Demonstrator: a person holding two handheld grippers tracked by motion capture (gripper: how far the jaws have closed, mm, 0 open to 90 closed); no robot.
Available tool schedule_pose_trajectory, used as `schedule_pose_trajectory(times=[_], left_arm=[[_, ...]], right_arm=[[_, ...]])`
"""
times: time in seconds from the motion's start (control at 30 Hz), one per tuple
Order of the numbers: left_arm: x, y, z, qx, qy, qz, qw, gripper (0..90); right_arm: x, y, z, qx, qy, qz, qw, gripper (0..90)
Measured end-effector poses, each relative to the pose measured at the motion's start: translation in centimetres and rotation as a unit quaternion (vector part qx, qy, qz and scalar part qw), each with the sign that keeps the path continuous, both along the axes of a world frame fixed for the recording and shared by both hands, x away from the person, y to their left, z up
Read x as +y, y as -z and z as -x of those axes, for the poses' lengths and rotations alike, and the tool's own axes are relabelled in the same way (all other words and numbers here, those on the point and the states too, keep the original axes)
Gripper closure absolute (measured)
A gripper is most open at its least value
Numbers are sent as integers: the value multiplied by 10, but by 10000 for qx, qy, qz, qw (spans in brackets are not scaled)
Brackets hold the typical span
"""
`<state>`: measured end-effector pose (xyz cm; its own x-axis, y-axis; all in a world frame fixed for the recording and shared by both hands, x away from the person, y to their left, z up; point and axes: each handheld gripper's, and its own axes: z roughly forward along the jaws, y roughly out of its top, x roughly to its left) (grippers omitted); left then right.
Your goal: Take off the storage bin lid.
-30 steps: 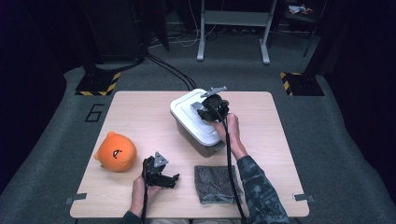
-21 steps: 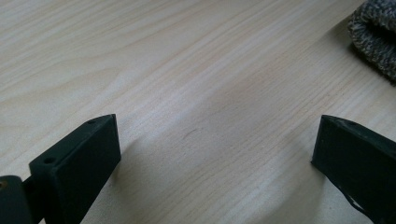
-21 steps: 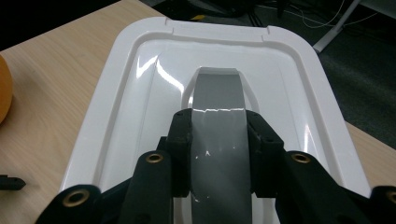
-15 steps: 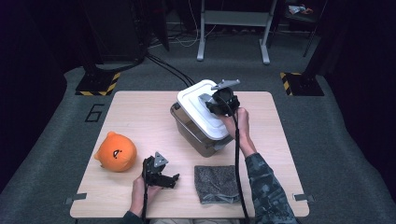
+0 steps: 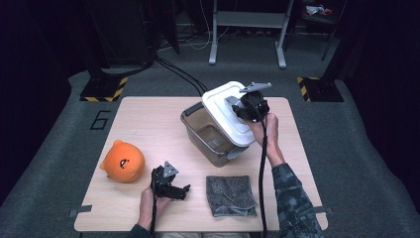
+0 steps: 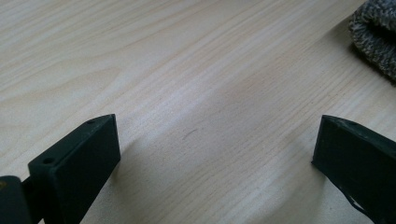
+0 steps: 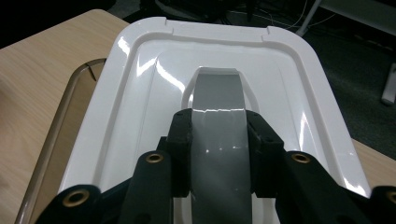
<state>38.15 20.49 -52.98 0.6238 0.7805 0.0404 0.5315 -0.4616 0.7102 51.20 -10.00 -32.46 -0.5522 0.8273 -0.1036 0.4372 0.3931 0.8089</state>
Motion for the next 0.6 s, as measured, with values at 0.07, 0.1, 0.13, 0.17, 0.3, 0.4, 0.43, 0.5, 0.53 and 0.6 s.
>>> schedule_pose_trajectory(times=[0.07, 0.1, 0.13, 0.17, 0.3, 0.4, 0.43, 0.5, 0.53, 0.6], left_arm=[[0, 0, 0, -5, -4, -3, 10000, 3], [0, 0, 0, 25, 9, 14, 10000, 3], [0, 0, 0, 25, 9, 14, 10000, 3], [0, 0, 0, 16, 12, 0, 10000, 3], [0, 0, 0, 19, 9, 10, 10000, 3], [0, 0, 0, 23, 19, 1, 10000, 3], [0, 0, 0, 25, 32, -2, 10000, 3], [0, 0, 0, 22, 20, 2, 10000, 3], [1, -1, 0, 35, 37, -8, 10000, 3], [0, 0, 0, 22, 29, -4, 10000, 3]], right_arm=[[-7, -1, 2, -24, 85, -51, 9999, 666], [-13, -3, 4, -51, 165, -57, 9998, 665], [-16, -3, 4, -56, 195, -62, 9998, 666], [-20, -4, 4, -55, 244, -78, 9997, 666], [-32, -4, 5, -65, 366, -106, 9993, 665], [-45, -5, 5, -88, 510, -102, 9986, 665], [-47, -4, 6, -83, 541, -78, 9985, 665], [-53, -3, 6, -90, 603, -85, 9981, 666], [-53, -3, 6, -90, 603, -85, 9981, 666], [-59, -2, 7, -89, 653, -115, 9978, 666]])
